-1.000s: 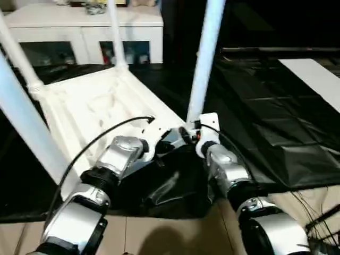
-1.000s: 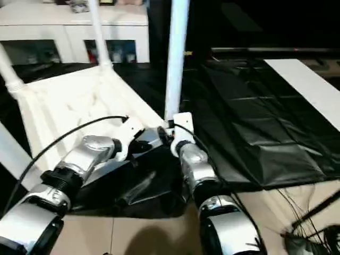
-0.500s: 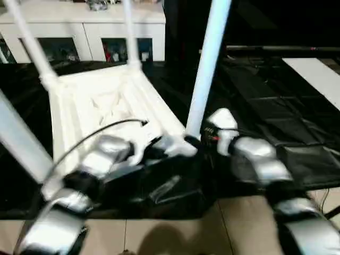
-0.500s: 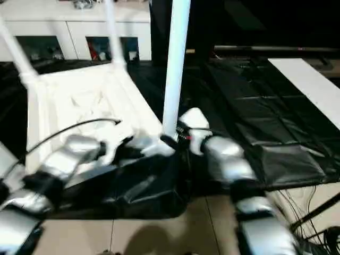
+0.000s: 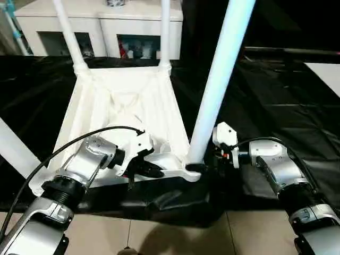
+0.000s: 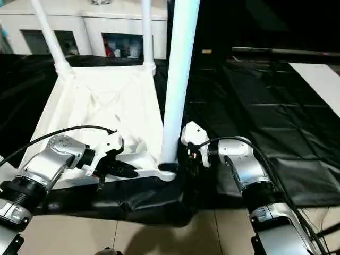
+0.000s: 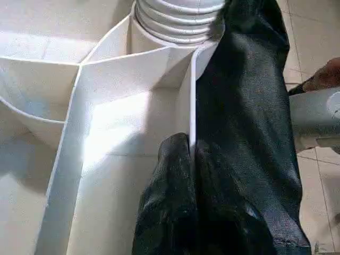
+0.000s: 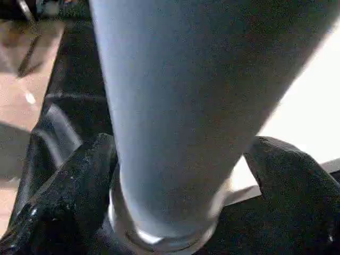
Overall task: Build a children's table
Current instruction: Rotate leg to tighten
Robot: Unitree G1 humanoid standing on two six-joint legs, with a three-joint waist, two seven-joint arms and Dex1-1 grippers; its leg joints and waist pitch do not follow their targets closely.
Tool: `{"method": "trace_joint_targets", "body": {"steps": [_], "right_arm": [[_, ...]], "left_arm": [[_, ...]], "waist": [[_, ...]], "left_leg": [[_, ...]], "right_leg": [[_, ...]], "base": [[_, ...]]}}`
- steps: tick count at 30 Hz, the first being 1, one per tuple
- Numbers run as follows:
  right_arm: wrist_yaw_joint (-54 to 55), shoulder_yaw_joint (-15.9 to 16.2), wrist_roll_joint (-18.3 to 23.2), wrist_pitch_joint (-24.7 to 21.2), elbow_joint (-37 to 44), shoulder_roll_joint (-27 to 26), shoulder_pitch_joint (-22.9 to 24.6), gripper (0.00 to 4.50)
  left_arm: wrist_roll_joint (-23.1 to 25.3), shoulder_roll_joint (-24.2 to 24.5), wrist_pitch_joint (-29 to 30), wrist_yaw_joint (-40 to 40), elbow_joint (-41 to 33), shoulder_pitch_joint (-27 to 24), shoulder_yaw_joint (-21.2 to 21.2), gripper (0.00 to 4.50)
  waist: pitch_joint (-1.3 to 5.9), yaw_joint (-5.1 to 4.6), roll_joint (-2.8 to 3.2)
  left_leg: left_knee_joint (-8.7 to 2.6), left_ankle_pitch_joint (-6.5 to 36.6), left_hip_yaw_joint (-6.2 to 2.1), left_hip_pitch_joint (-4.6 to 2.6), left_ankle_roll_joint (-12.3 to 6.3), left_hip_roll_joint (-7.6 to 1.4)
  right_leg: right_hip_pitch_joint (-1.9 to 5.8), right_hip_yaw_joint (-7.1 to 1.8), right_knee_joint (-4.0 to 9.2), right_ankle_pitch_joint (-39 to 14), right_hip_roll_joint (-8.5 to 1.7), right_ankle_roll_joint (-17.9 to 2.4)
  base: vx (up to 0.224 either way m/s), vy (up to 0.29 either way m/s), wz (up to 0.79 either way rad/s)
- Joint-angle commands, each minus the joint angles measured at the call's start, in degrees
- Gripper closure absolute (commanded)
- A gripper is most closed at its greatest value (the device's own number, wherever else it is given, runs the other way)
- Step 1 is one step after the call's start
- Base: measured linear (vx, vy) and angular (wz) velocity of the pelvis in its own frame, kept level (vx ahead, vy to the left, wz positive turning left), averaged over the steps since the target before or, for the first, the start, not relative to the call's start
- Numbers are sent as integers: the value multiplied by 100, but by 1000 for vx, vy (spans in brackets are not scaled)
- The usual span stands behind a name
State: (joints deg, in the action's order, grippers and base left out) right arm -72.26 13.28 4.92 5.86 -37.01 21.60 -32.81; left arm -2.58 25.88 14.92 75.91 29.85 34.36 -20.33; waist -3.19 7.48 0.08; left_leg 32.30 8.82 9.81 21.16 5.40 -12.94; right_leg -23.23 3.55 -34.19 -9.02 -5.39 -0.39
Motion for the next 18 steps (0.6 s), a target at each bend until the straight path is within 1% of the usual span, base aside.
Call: {"method": "trace_joint_targets", "body": {"steps": [1, 2, 3, 5, 6, 9, 10, 12, 13, 16, 18], "right_arm": [[-129, 49, 5, -87, 35, 91, 55, 29], [-211, 61, 24, -130, 61, 115, 60, 29], [-304, 78, 40, -161, 69, 142, 62, 29], [-390, 76, 44, -205, 67, 183, 50, 29], [-390, 75, 43, -205, 66, 183, 49, 29], [-357, 45, 39, -210, 2, 170, 18, 29], [-355, 1, 106, -269, -29, 130, -5, 29], [-357, -12, 133, -302, -19, 115, -9, 55], [-367, -12, 139, -317, -2, 115, -4, 55], [-399, -27, 159, -340, -7, 107, -3, 86], [-408, -39, 161, -348, -16, 110, 3, 103]], "left_arm": [[-111, -7, 71, 168, -142, 53, -95, 450], [-118, -2, 102, 174, -175, 46, -95, 450], [-123, 6, 125, 191, -198, 38, -96, 450], [-100, 4, 142, 219, -206, 27, -72, 450], [-99, 4, 142, 220, -205, 27, -72, 450], [-82, 10, 159, 230, -224, 12, -66, 450], [-84, 11, 187, 229, -257, -3, -63, 450], [-91, 11, 209, 225, -278, -11, -62, 450], [-95, 11, 222, 223, -290, -15, -63, 450], [-99, 20, 252, 240, -314, -28, -82, 450], [-98, 17, 263, 246, -321, -29, -88, 450]], "waist": [[413, -23, -16], [413, -19, -19], [420, -3, -22], [421, 9, -23], [415, 15, -17], [412, 13, -29], [410, 13, -29], [407, 15, -24], [408, 13, -23], [415, 13, -22], [421, 13, -6]], "left_leg": [[-334, 1518, 89, -93, -200, -12], [-331, 1472, 88, -78, -206, -11], [-327, 1399, 83, -62, -214, -8], [-322, 1397, 84, -68, -216, -8], [-326, 1435, 81, -67, -204, -8], [-330, 1502, 78, -65, -172, -5], [-330, 1516, 77, -68, -166, -5], [-332, 1550, 77, -69, -160, -4], [-335, 1551, 74, -70, -152, -9], [-330, 1505, 75, -68, -148, -7], [-323, 1451, 75, -67, -157, -5]], "right_leg": [[227, -172, 360, -1441, -185, -1236], [235, -170, 350, -1376, -182, -1246], [258, -162, 326, -1259, -179, -1260], [259, -161, 323, -1237, -179, -1273], [255, -160, 328, -1282, -182, -1267], [260, -162, 339, -1420, -190, -1220], [259, -164, 343, -1461, -193, -1207], [255, -163, 352, -1532, -194, -1188], [256, -163, 354, -1558, -196, -1178], [259, -162, 343, -1447, -189, -1197], [262, -161, 329, -1315, -183, -1234]], "base": [[0, 0, 0], [0, 0, 0], [0, 0, 0], [0, 0, 0], [0, 0, 0], [0, 0, 0], [0, 0, 0], [0, 0, 0], [0, 0, 0], [0, 0, 0], [0, 0, 0]]}}
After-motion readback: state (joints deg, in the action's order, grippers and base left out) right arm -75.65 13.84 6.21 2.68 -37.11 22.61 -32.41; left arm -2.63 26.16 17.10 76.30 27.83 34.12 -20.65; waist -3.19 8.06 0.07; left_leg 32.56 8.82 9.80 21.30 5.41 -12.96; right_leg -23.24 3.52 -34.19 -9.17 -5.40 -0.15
